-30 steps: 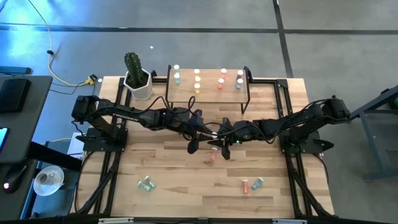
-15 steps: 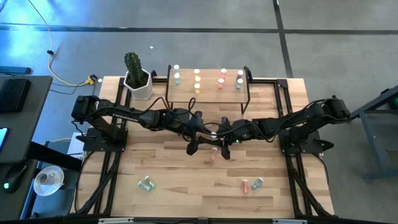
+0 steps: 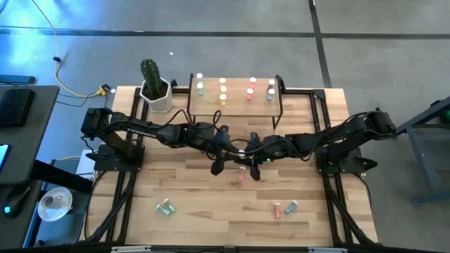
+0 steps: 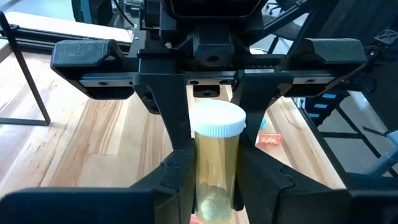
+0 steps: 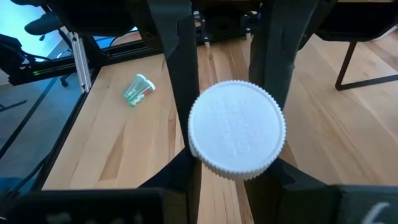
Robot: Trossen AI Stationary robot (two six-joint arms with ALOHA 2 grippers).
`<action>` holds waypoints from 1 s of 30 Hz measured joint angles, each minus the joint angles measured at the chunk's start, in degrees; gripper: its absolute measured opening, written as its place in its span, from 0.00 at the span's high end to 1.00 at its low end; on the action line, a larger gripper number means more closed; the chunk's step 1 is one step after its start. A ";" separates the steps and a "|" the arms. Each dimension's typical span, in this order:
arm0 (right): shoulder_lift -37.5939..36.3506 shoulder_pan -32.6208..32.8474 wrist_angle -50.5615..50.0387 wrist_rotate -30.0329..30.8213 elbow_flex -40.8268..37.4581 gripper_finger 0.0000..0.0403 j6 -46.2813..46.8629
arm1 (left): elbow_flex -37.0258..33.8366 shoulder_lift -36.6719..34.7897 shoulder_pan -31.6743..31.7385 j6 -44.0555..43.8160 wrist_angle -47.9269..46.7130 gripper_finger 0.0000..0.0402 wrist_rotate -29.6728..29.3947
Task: Pick and place medicine bottles onto shelf by color
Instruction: Put the yellow pill bottle on the shelf aligned with the other yellow pill bottle
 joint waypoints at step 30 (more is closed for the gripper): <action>-5.76 0.00 -10.70 2.13 0.22 0.52 1.01 | 0.09 0.08 -0.07 0.46 -0.98 0.79 -6.40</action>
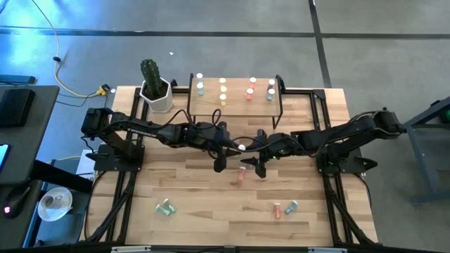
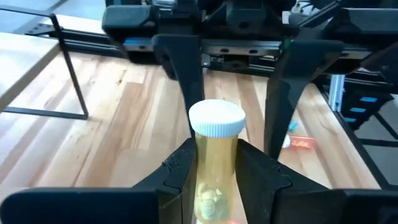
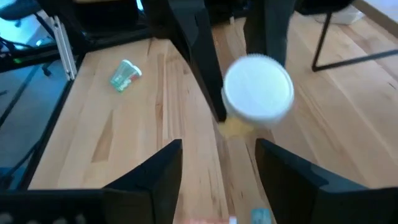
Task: Pick and place medicine bottles onto shelf by color
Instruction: Put the yellow pill bottle on the shelf aligned with the other yellow pill bottle
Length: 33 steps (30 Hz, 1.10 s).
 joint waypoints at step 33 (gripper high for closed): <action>-16.36 -6.17 -9.99 17.74 11.57 0.52 -4.04 | -0.02 -13.65 -4.11 8.01 -0.83 0.79 -24.58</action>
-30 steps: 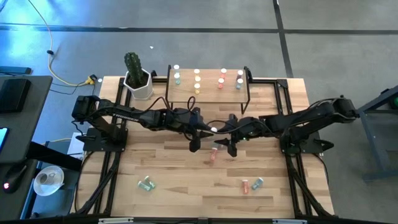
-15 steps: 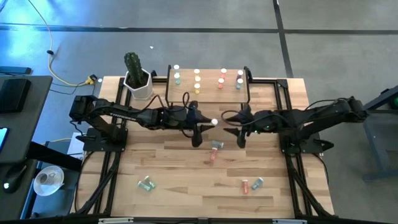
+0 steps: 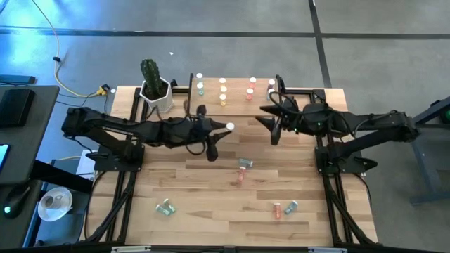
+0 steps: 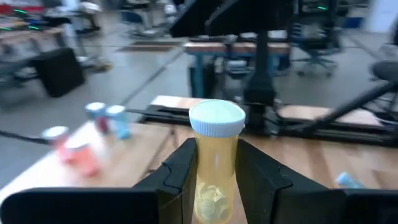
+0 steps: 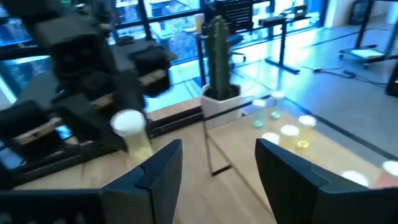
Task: Pick and place medicine bottles onto shelf by color
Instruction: Put the yellow pill bottle on the shelf aligned with the other yellow pill bottle
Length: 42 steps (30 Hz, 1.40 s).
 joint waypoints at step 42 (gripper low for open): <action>-5.09 -4.72 -8.39 -3.83 1.52 0.52 0.83 | -30.21 4.87 -2.43 -3.58 43.80 0.79 -23.59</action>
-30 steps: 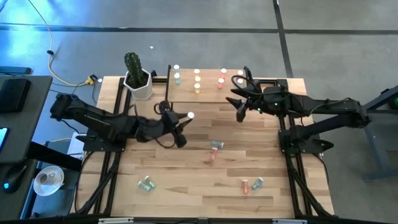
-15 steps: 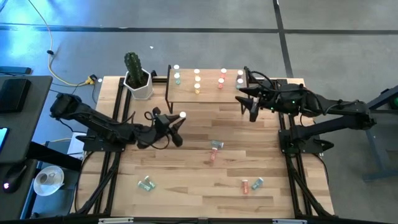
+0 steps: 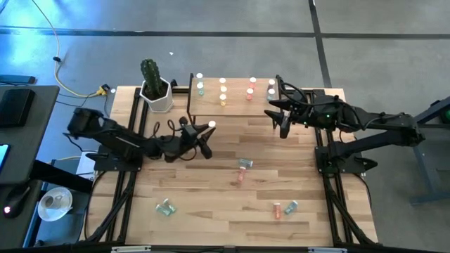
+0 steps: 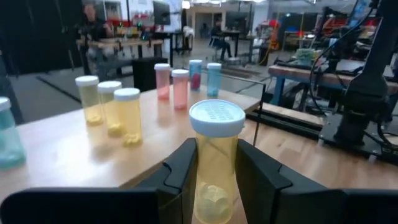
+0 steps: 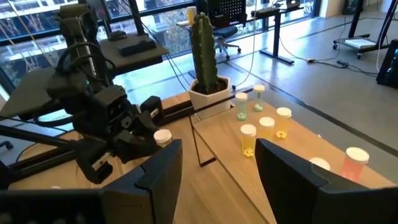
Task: Pick and place medicine bottles onto shelf by color
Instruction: Put the yellow pill bottle on the shelf aligned with the other yellow pill bottle
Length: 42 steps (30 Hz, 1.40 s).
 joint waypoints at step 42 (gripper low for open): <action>0.11 0.00 -2.02 0.04 0.00 0.52 -1.33 | 8.74 17.01 14.94 1.98 12.96 0.79 8.91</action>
